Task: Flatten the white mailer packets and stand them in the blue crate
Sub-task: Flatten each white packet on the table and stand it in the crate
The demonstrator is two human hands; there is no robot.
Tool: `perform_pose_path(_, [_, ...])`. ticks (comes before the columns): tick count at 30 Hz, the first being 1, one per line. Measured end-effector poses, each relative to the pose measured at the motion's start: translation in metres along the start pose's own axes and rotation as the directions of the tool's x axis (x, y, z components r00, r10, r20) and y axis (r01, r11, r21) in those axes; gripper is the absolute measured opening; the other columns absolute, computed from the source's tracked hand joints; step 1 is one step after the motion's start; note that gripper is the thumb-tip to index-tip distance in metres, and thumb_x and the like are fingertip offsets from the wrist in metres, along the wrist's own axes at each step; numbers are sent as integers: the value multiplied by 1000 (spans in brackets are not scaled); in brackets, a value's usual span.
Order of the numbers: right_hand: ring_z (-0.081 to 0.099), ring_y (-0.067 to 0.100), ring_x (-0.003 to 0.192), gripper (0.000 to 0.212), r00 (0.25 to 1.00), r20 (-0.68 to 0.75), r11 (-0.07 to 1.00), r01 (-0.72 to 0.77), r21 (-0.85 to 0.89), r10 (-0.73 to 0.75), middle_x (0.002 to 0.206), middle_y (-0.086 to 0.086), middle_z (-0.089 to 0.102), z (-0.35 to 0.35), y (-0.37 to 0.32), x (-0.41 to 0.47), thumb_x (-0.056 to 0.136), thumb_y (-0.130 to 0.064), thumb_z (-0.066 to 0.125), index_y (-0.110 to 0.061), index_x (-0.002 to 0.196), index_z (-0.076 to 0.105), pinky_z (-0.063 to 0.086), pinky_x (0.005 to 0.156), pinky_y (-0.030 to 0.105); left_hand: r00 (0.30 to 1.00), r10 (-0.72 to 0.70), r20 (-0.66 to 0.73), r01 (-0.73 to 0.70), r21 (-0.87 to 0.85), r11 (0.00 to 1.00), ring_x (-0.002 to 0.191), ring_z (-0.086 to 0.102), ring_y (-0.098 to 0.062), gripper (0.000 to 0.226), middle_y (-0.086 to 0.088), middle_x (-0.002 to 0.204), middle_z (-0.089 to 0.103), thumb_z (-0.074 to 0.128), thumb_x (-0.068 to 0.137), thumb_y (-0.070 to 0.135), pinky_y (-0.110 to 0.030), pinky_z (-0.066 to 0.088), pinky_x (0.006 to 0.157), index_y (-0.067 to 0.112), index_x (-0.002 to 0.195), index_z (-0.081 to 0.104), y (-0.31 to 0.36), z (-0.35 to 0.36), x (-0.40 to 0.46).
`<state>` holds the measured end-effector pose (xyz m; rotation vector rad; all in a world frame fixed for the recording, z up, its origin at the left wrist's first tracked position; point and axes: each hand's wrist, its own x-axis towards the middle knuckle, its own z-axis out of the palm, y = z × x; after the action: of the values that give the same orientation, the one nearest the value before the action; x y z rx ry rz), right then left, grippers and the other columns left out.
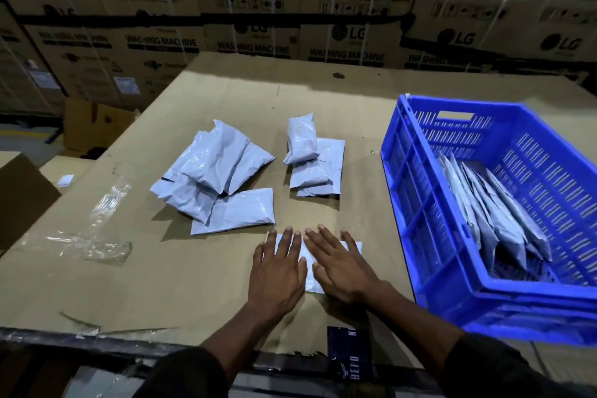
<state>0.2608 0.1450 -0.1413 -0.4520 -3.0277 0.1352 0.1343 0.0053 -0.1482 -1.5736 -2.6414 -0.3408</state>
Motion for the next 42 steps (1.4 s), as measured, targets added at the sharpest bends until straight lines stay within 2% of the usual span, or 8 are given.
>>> perform_pose_path(5, [27,20,150,57,992,-130,1000,-5,-29,1,161,2,31,8,-7,-8,105,-37,20,-13,154,35,29,115,53,1000,0,3,0,10,1000,142,45,-40,57,-8,157,48,32,101,41,-54,47,107,16,147,55,-2,6,2])
perform_pose_path(15, [27,16,150,54,974,-228,999,6,34,2,159,1,35,9,-9,-8,102,-35,36,-14,152,41,33,113,53,1000,-4,-14,4,-10,1000,147,40,-34,65,-11,163,38,35,98,50,-50,43,111,14,150,51,-9,9,3])
perform_pose_path(20, [31,17,148,57,993,-108,998,-53,42,57,158,0,38,6,-7,-3,106,-42,19,-15,152,41,33,112,51,999,0,33,-1,35,999,148,37,-38,64,-11,162,40,29,100,49,-56,39,114,16,150,52,-9,11,3])
perform_pose_path(23, [30,20,149,61,997,-37,996,-73,53,75,161,0,32,5,-4,-7,107,-49,11,-20,154,37,22,113,52,999,-14,48,12,40,999,148,37,-40,65,-13,162,40,27,100,49,-59,37,114,15,151,50,-6,8,2])
perform_pose_path(30, [1,13,154,60,991,21,985,-134,105,132,167,-11,6,2,-6,-17,102,-56,10,-36,159,13,0,122,48,998,42,50,-43,13,999,153,25,-43,67,-14,170,21,25,103,54,-57,31,117,20,161,32,-15,6,-5])
perform_pose_path(35, [-1,14,154,61,991,33,987,-131,91,129,168,-10,5,-3,-5,-17,102,-56,8,-35,160,9,1,122,51,997,32,74,-33,14,999,149,33,-44,66,-15,166,30,26,102,56,-59,35,114,23,158,38,-20,6,-8])
perform_pose_path(39, [-13,16,153,64,990,64,991,-127,39,125,167,-11,-12,-1,-9,-23,101,-59,2,-35,160,1,-8,120,53,993,20,118,-21,7,1000,147,36,-45,67,-17,164,34,27,102,56,-61,37,111,21,156,42,-18,6,-7])
perform_pose_path(42, [-12,15,153,62,985,87,988,-153,23,150,166,-14,-11,-2,-9,-21,102,-58,7,-35,159,1,-3,121,55,993,11,121,-11,2,1000,149,34,-44,67,-17,165,32,25,102,58,-62,36,112,23,157,40,-18,6,-9])
